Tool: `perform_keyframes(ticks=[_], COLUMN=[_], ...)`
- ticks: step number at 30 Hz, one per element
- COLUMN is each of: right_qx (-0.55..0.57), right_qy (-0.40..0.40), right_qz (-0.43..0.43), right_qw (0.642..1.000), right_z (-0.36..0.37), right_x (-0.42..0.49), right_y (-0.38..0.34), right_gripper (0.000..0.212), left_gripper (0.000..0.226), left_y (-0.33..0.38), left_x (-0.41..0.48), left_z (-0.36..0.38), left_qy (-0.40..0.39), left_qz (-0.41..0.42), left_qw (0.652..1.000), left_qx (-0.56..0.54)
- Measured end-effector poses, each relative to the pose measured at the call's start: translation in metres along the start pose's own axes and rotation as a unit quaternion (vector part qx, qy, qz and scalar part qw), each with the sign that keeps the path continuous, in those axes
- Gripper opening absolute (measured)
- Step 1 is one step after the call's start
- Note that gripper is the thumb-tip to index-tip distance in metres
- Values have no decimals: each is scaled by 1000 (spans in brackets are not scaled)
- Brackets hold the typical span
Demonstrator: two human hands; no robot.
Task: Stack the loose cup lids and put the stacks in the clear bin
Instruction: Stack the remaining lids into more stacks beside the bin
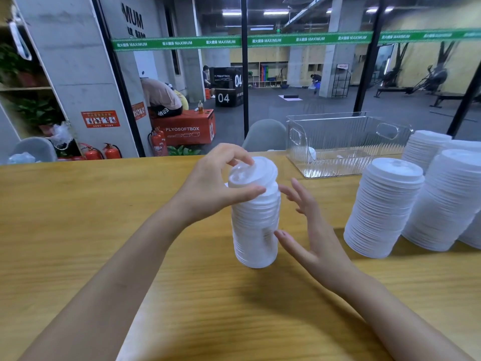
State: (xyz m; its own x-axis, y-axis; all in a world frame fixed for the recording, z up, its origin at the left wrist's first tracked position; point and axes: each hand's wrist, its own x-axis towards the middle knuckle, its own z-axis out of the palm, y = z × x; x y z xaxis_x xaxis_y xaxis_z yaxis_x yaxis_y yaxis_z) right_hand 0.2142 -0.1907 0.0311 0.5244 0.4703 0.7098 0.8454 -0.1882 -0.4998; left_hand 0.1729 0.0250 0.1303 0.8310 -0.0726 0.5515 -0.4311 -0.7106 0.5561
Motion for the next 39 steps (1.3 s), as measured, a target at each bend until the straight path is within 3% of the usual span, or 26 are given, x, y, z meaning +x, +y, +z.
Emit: perform_keyframes(ticks=[4,19,26,31,34,39], right_qx=[-3,-79,-67,-64,-62,-65], right_qy=[10,6,5,25,28,22], right_qz=[10,-29,-12,-8,-5,9], right_qw=[1000,996,998,998,998,998], right_z=[-1,0,-1,-2,-1,1], right_x=[-1,2,1,2,2,0], right_y=[2,1,2,4,6,10], right_gripper=[76,60,58,60,59,58], left_gripper=[38,47,54,22,15,17], left_y=[2,-4,-15,-63,-108,-158], left_x=[1,-7,-15,-4,-4,2], left_z=[6,11,19,-3,-3,17], left_qy=[-16,-24,19,123,100,35], left_qz=[18,41,44,-61,-131,-175], left_qw=[1000,999,998,989,986,983], left_qx=[7,-5,-42,-47,-1,40])
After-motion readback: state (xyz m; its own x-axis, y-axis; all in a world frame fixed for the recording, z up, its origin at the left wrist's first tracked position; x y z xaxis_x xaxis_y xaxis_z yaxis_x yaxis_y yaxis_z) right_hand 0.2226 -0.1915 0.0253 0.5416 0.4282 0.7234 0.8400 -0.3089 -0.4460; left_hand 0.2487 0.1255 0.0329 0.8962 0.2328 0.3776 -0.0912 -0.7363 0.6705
